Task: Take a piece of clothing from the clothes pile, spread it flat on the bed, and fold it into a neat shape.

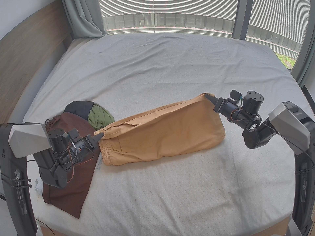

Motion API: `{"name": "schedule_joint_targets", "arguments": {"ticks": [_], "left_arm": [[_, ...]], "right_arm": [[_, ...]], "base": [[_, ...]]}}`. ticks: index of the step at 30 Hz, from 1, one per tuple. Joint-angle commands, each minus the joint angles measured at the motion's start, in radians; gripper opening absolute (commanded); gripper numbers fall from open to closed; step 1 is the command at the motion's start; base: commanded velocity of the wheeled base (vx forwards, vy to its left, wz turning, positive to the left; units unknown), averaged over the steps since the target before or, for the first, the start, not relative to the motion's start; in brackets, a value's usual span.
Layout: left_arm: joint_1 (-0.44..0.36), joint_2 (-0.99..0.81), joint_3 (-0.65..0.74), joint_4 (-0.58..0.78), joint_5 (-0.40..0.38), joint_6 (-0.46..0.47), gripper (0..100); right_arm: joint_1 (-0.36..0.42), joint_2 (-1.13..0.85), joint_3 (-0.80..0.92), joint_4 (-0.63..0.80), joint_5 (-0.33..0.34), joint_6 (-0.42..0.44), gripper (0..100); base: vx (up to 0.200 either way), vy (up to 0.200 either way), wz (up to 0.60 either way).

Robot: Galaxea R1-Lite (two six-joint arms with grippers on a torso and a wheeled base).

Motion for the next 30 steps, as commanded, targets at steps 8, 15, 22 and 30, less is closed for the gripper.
{"name": "schedule_joint_targets", "arguments": {"ticks": [8, 15, 22, 30], "left_arm": [[-0.003, 0.038, -0.038, -0.003, 0.012, 0.000, 0], [-0.003, 0.045, -0.042, -0.003, 0.012, 0.000, 0], [0.008, 0.044, -0.070, -0.003, 0.038, 0.000, 100], [0.012, 0.035, -0.071, -0.003, 0.057, -0.002, 100]], "right_arm": [[0.000, 0.085, -0.078, 0.006, 0.000, -0.001, 0], [0.002, 0.088, -0.095, 0.007, 0.000, 0.001, 0], [0.003, 0.119, -0.134, 0.001, 0.000, 0.002, 100], [0.015, 0.051, 0.021, -0.020, -0.001, -0.001, 100]], "base": [[0.000, 0.000, 0.00], [0.000, 0.000, 0.00], [0.000, 0.000, 0.00], [0.000, 0.000, 0.00]]}}
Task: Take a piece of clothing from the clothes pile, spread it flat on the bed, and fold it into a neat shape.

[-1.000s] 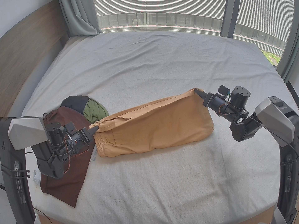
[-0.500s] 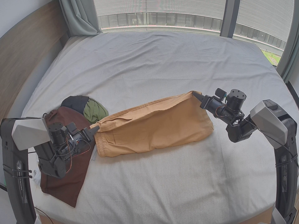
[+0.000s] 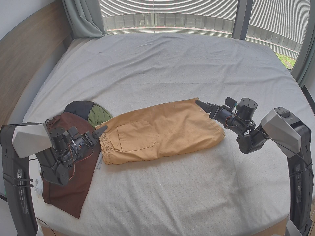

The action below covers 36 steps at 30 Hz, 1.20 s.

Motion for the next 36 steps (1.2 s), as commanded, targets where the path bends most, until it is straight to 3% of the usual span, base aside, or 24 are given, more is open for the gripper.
{"name": "schedule_joint_targets", "arguments": {"ticks": [1, 12, 25, 36], "left_arm": [[0.002, -0.008, 0.001, -0.002, 0.002, -0.001, 100], [-0.007, -0.051, 0.023, -0.002, 0.002, -0.001, 100], [-0.010, -0.107, 0.047, -0.002, -0.003, -0.007, 100], [-0.021, -0.181, 0.079, -0.001, -0.009, 0.001, 100]], "right_arm": [[0.005, -0.054, 0.093, -0.021, 0.000, -0.001, 100], [0.006, -0.144, 0.324, -0.121, -0.026, 0.015, 100], [0.035, -0.187, 0.558, -0.300, -0.049, 0.105, 100], [0.049, -0.258, 0.628, -0.305, -0.049, 0.107, 100]], "base": [[0.000, 0.000, 0.00], [0.000, 0.000, 0.00], [0.000, 0.000, 0.00], [0.000, 0.000, 0.00]]}}
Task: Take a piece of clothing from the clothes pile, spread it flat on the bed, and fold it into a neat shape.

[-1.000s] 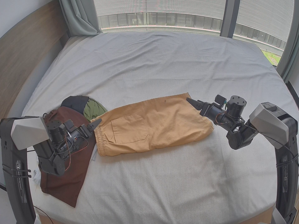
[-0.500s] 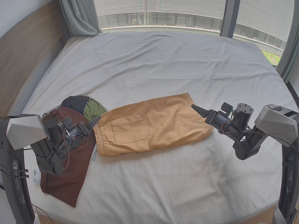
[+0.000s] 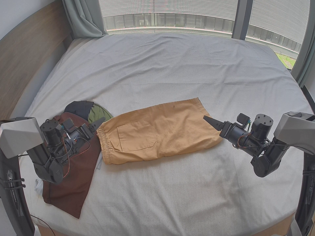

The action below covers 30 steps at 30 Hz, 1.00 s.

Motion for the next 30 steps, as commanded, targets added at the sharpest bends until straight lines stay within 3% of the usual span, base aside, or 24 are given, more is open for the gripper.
{"name": "schedule_joint_targets", "arguments": {"ticks": [1, 9, 17, 28, 30], "left_arm": [[-0.009, -0.053, 0.021, -0.001, 0.001, 0.003, 100], [-0.037, -0.107, 0.053, -0.002, 0.001, 0.013, 100], [-0.053, -0.115, 0.085, -0.001, -0.001, 0.130, 100], [-0.058, -0.191, 0.145, -0.001, 0.001, 0.168, 100], [-0.055, -0.245, 0.211, -0.001, -0.010, 0.208, 100]], "right_arm": [[0.013, -0.030, 0.017, -0.004, 0.001, 0.000, 100], [0.025, -0.047, 0.032, -0.003, 0.001, -0.003, 100], [0.028, -0.044, 0.040, 0.000, 0.001, -0.003, 100], [0.030, -0.039, 0.052, 0.002, 0.001, -0.006, 100], [0.031, -0.037, 0.052, 0.002, 0.001, -0.007, 100]], "base": [[0.000, 0.000, 0.00], [0.000, 0.000, 0.00], [0.000, 0.000, 0.00], [0.000, 0.000, 0.00], [0.000, 0.000, 0.00]]}}
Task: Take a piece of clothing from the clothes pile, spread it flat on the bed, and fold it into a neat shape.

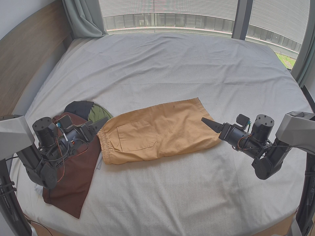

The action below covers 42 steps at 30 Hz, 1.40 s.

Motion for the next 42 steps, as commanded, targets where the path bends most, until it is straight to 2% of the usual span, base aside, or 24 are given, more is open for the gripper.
{"name": "schedule_joint_targets", "arguments": {"ticks": [1, 7, 29, 42], "left_arm": [[0.001, -0.100, 0.095, -0.001, -0.022, 0.049, 100], [0.000, -0.183, 0.218, -0.001, -0.077, 0.118, 100], [-0.002, -0.173, 0.224, 0.001, -0.077, 0.179, 100], [0.000, -0.152, 0.221, 0.001, -0.074, 0.184, 100]], "right_arm": [[0.002, 0.008, 0.002, 0.000, 0.001, -0.001, 100], [0.002, 0.009, 0.005, 0.000, 0.001, -0.001, 100], [0.000, 0.095, 0.027, 0.001, 0.001, -0.023, 100], [0.007, 0.182, 0.017, 0.009, 0.001, -0.024, 100]], "base": [[0.000, 0.000, 0.00], [0.000, 0.000, 0.00], [0.000, 0.000, 0.00], [0.000, 0.000, 0.00]]}}
